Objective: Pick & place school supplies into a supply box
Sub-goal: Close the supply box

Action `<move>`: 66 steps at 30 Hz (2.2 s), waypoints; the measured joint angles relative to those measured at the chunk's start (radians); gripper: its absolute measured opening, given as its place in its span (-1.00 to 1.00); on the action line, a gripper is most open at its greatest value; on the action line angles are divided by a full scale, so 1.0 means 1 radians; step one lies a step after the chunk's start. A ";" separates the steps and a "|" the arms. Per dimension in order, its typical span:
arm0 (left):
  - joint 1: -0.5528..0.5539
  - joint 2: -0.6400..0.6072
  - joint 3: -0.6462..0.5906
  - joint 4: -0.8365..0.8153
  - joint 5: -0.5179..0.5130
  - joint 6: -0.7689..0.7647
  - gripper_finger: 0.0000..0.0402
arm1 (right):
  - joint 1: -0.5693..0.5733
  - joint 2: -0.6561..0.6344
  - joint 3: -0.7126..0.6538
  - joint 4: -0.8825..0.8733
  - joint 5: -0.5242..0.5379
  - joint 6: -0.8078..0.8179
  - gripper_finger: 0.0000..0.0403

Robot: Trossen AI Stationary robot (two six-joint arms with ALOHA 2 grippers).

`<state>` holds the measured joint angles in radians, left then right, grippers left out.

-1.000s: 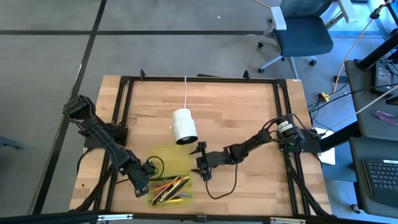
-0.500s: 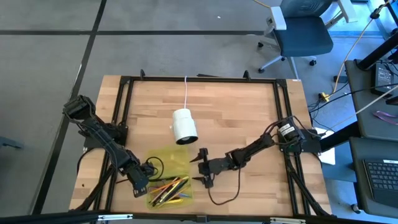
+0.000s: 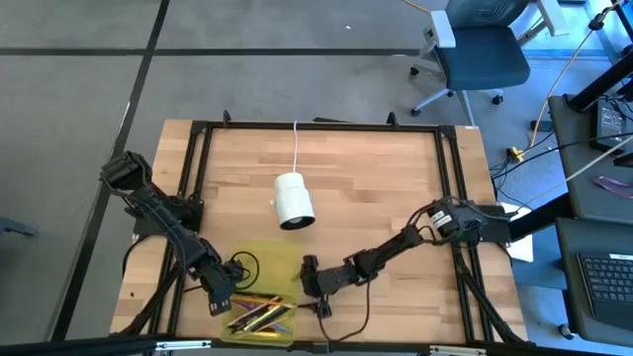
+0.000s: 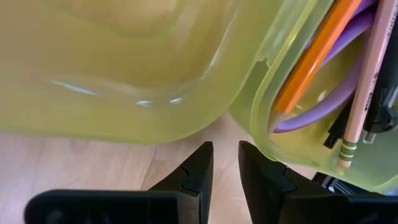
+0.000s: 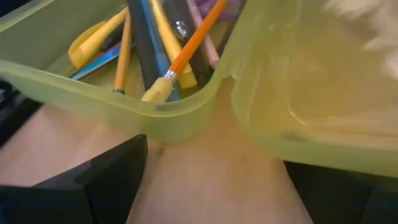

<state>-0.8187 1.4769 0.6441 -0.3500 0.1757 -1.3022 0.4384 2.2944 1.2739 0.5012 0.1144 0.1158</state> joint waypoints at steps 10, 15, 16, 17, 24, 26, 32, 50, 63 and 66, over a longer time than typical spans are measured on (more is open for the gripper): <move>-0.001 0.000 0.000 0.011 0.026 -0.011 -0.64 | 0.014 0.005 0.035 -0.098 0.039 0.019 0.83; -0.007 0.000 0.000 0.014 0.025 -0.013 -0.64 | 0.014 0.005 0.041 -0.115 0.061 -0.005 0.83; -0.007 0.000 0.000 0.014 0.025 -0.016 -0.64 | 0.014 0.005 0.043 -0.119 0.066 -0.009 0.83; -0.007 0.000 0.000 0.014 0.026 -0.020 -0.64 | 0.014 0.005 0.044 -0.120 0.067 -0.018 0.83; -0.007 0.000 0.000 0.006 0.036 -0.020 -0.64 | 0.013 0.005 0.077 -0.157 0.094 -0.123 0.83; -0.007 0.000 0.000 0.002 0.033 -0.020 -0.64 | 0.012 0.000 0.083 -0.180 0.104 -0.153 0.83; -0.006 -0.002 0.002 -0.012 0.019 -0.023 -0.64 | 0.014 -0.002 0.093 -0.199 0.204 -0.209 0.83; -0.007 -0.087 0.003 -0.080 0.026 -0.027 -0.77 | 0.044 -0.017 0.090 -0.202 0.387 -0.414 0.83; -0.008 -0.161 0.003 -0.114 0.024 -0.020 -0.96 | 0.044 -0.020 0.090 -0.164 0.389 -0.607 0.83; -0.012 -0.187 0.003 -0.118 0.012 -0.019 -0.99 | 0.044 -0.020 0.090 -0.161 0.390 -0.622 0.83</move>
<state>-0.8308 1.2901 0.6468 -0.4675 0.1881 -1.3210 0.4824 2.2742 1.3643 0.3401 0.5045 -0.5064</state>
